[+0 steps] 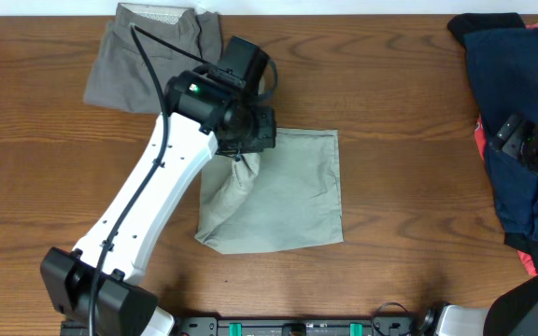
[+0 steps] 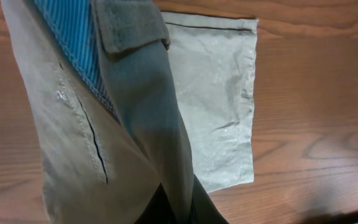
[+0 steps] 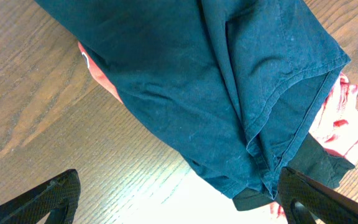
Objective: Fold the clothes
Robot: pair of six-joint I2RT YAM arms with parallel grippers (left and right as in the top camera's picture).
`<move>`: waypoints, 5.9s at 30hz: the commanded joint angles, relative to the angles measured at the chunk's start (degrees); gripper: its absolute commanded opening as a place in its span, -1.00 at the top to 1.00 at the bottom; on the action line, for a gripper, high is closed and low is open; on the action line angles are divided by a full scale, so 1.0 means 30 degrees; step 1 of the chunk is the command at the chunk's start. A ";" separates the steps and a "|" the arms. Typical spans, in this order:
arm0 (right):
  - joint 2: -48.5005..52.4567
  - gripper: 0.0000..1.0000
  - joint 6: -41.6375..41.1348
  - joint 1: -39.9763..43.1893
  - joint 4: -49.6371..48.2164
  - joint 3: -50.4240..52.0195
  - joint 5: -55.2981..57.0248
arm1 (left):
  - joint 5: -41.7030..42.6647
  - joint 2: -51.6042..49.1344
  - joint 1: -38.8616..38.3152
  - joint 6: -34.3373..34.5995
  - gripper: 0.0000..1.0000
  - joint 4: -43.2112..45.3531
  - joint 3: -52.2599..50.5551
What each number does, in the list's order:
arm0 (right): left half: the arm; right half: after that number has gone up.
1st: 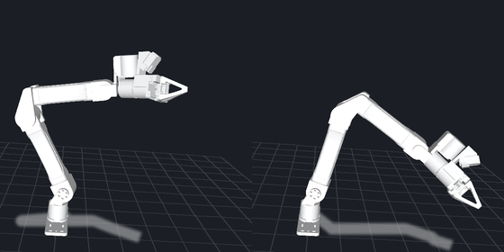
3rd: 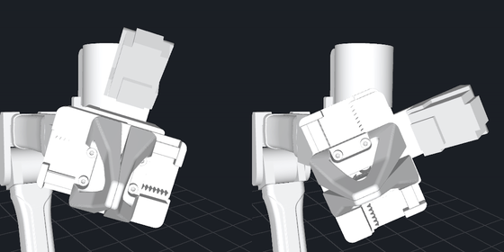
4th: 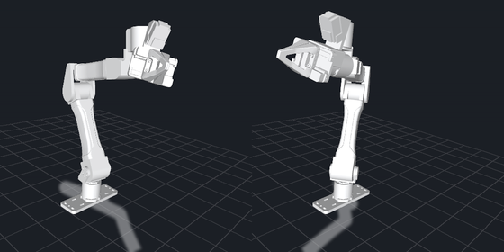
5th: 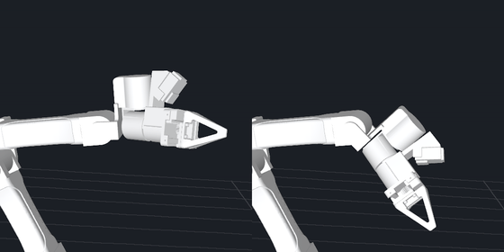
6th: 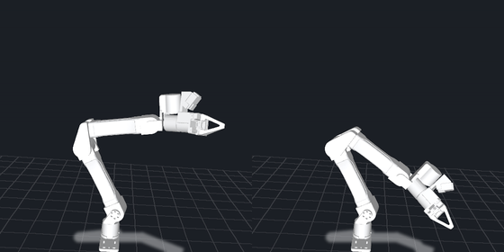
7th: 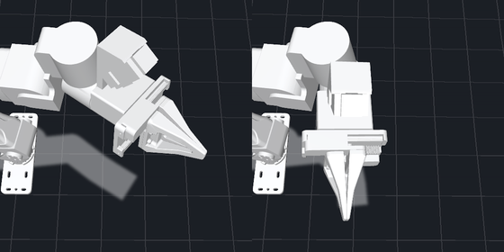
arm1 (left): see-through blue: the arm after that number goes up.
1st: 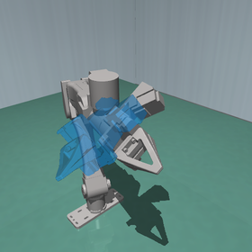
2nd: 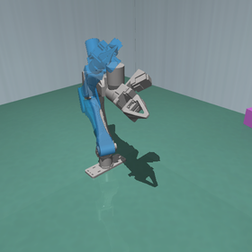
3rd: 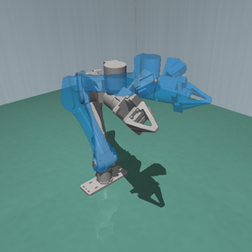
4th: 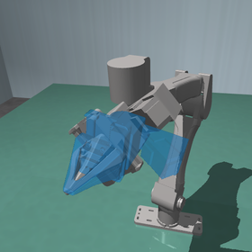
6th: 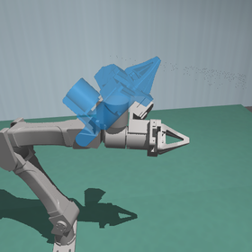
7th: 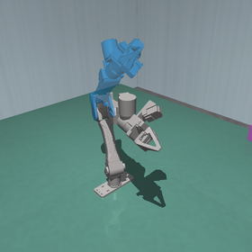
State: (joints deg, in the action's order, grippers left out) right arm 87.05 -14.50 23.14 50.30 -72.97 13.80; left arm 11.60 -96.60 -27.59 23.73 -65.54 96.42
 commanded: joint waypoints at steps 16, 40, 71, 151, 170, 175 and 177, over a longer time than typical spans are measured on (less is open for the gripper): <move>-0.0153 -0.99 -0.0233 0.0160 0.0029 -0.0051 0.0255 | -0.0058 -0.2805 -0.2441 0.1020 0.88 0.2244 0.0000; -0.0153 -0.98 -0.0233 0.0160 0.0029 -0.0051 0.0255 | -0.0066 -0.5603 -0.5297 0.2849 0.88 0.4408 -0.0109; -0.0153 -0.99 -0.0233 0.0160 0.0029 -0.0051 0.0255 | 0.2616 -0.6586 -0.5996 0.1282 0.45 0.4175 -0.0066; -0.0153 -0.98 -0.0233 0.0160 0.0029 -0.0051 0.0255 | 0.0095 -0.8051 -0.5996 0.1362 0.88 1.1672 -0.1282; -0.0153 -0.99 -0.0233 0.0160 0.0036 -0.0051 0.0255 | 0.1741 -1.0316 -0.6113 0.1311 0.87 1.3682 -0.1275; -0.0153 -0.99 -0.0233 0.0160 0.0029 -0.0051 0.0255 | 0.3096 -0.9224 -0.6113 0.0678 0.88 1.3442 -0.1275; -0.0153 -0.99 -0.0233 0.0160 0.0029 -0.0051 0.0255 | 0.3118 -0.8364 -0.6113 0.0437 0.88 1.2859 -0.1275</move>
State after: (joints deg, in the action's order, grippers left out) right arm 87.05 -14.50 23.14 50.30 -72.97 13.80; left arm 18.70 -126.32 -45.82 27.29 -25.89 92.47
